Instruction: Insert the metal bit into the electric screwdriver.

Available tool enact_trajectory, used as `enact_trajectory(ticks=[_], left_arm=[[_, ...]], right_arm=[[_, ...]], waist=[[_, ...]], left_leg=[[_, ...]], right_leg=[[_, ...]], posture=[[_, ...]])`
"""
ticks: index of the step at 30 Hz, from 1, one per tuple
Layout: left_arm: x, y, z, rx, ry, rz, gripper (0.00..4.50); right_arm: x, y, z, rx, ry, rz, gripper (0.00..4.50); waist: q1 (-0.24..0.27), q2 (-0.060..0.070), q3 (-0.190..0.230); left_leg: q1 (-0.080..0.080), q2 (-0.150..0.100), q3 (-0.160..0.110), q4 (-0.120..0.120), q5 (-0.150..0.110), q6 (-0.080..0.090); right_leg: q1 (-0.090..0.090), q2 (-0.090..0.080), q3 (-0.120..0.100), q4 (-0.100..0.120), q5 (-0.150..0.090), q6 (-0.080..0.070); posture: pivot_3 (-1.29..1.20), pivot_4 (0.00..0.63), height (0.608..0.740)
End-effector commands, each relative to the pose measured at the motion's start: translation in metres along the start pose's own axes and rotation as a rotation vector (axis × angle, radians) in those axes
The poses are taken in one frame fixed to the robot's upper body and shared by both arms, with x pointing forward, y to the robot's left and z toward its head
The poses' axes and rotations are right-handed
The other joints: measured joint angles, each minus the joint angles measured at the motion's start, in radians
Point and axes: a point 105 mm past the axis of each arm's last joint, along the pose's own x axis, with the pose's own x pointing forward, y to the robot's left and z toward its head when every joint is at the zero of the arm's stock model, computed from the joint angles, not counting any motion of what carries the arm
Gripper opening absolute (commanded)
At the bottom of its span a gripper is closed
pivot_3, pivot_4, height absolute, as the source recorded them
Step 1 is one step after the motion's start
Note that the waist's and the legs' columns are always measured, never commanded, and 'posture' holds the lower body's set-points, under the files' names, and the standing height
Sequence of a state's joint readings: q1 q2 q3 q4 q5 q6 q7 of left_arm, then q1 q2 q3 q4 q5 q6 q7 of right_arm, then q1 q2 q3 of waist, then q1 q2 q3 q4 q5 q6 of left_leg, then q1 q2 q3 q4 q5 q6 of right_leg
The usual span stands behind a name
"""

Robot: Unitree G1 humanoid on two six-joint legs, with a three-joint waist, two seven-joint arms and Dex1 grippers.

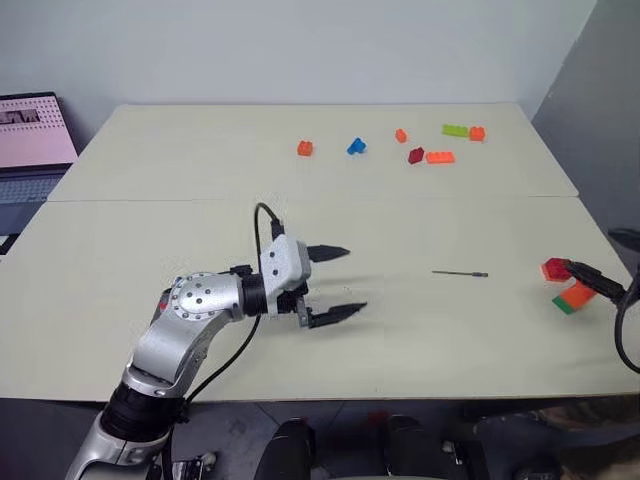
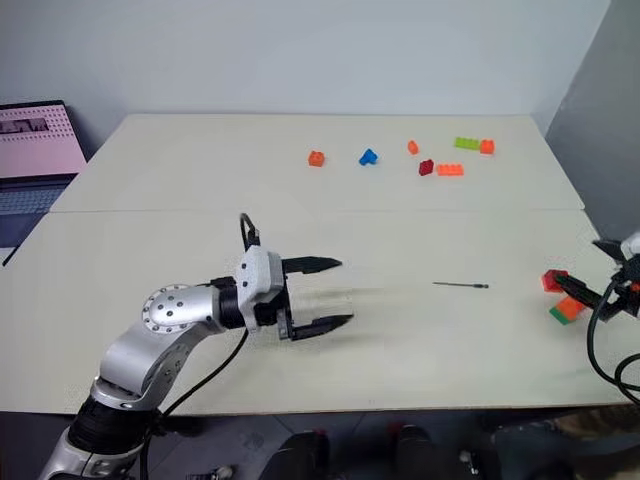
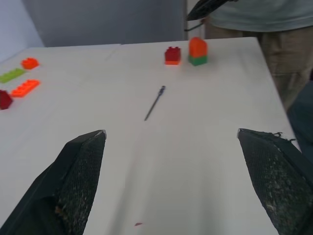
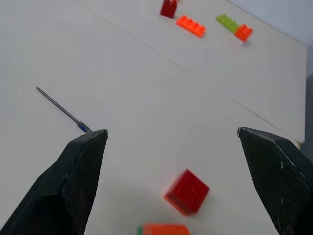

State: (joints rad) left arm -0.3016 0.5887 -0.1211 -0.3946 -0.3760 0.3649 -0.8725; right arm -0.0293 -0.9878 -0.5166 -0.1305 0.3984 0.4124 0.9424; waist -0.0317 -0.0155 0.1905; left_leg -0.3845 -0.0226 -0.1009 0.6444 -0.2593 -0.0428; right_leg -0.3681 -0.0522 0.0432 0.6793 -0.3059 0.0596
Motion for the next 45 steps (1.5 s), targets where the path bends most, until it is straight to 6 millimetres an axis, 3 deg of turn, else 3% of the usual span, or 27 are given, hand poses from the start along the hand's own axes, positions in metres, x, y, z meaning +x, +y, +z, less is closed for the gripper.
enact_trajectory(ticks=[1, 3, 9, 15, 21, 30, 39, 45], left_arm=[[-0.019, 0.020, 0.004, 0.064, 0.064, 0.171, 4.50], [-0.028, 0.026, 0.001, 0.073, 0.115, 0.230, 4.50], [-0.101, 0.061, -0.036, 0.010, 0.516, 0.631, 4.50], [-0.149, 0.067, -0.038, -0.136, 0.618, 0.877, 4.50], [-0.186, 0.062, -0.047, -0.258, 0.723, 0.998, 4.50], [-0.200, 0.073, -0.063, -0.462, 0.807, 1.021, 4.50], [-0.186, 0.058, -0.085, -0.712, 0.868, 0.939, 4.50], [-0.184, 0.056, -0.094, -0.758, 0.905, 0.908, 4.50]], right_arm=[[0.011, 0.019, 0.028, -0.061, -0.054, 0.135, 4.49], [0.016, 0.029, 0.036, -0.069, -0.071, 0.203, 4.49], [0.046, 0.095, 0.076, -0.161, -0.200, 0.589, 4.49], [0.062, 0.129, 0.112, -0.218, -0.363, 0.812, 4.49], [0.076, 0.143, 0.114, -0.274, -0.388, 0.919, 4.49], [0.083, 0.162, 0.124, -0.318, -0.447, 1.029, 4.49], [0.077, 0.179, 0.138, -0.345, -0.509, 1.101, 4.49], [0.074, 0.182, 0.139, -0.344, -0.512, 1.105, 4.49]], waist=[[0.000, 0.000, 0.000], [0.002, 0.000, 0.000], [-0.007, -0.002, 0.001], [0.001, -0.004, 0.003], [0.006, -0.005, 0.002], [0.003, -0.005, 0.002], [0.002, -0.005, 0.002], [0.002, -0.005, 0.002]], left_leg=[[0.000, 0.000, 0.000, 0.000, 0.000, 0.000], [0.000, 0.000, 0.000, 0.000, 0.000, 0.000], [0.000, 0.001, -0.004, -0.001, 0.000, 0.000], [-0.002, 0.000, -0.007, 0.000, 0.000, 0.000], [-0.006, -0.001, -0.009, 0.000, 0.000, 0.000], [-0.006, 0.000, -0.010, 0.000, 0.000, -0.001], [-0.007, 0.000, -0.010, 0.000, 0.000, -0.001], [-0.008, 0.000, -0.010, 0.000, 0.000, -0.001]], right_leg=[[0.000, 0.000, 0.000, 0.000, 0.000, 0.000], [0.000, 0.000, 0.000, 0.000, 0.000, 0.000], [-0.001, 0.000, 0.000, 0.000, 0.000, 0.000], [-0.003, 0.000, -0.002, 0.000, 0.000, 0.000], [-0.005, -0.002, -0.003, -0.001, 0.000, 0.000], [-0.006, -0.001, -0.004, 0.000, 0.000, 0.000], [-0.007, -0.001, -0.004, 0.001, 0.000, 0.000], [-0.009, -0.001, -0.003, 0.001, 0.000, -0.001]], posture=[[0.00, 0.150, 0.740], [0.00, 0.150, 0.740], [0.00, 0.150, 0.740], [0.00, 0.150, 0.740], [0.00, 0.150, 0.740], [0.00, 0.150, 0.740], [0.00, 0.150, 0.740], [0.00, 0.150, 0.740]])
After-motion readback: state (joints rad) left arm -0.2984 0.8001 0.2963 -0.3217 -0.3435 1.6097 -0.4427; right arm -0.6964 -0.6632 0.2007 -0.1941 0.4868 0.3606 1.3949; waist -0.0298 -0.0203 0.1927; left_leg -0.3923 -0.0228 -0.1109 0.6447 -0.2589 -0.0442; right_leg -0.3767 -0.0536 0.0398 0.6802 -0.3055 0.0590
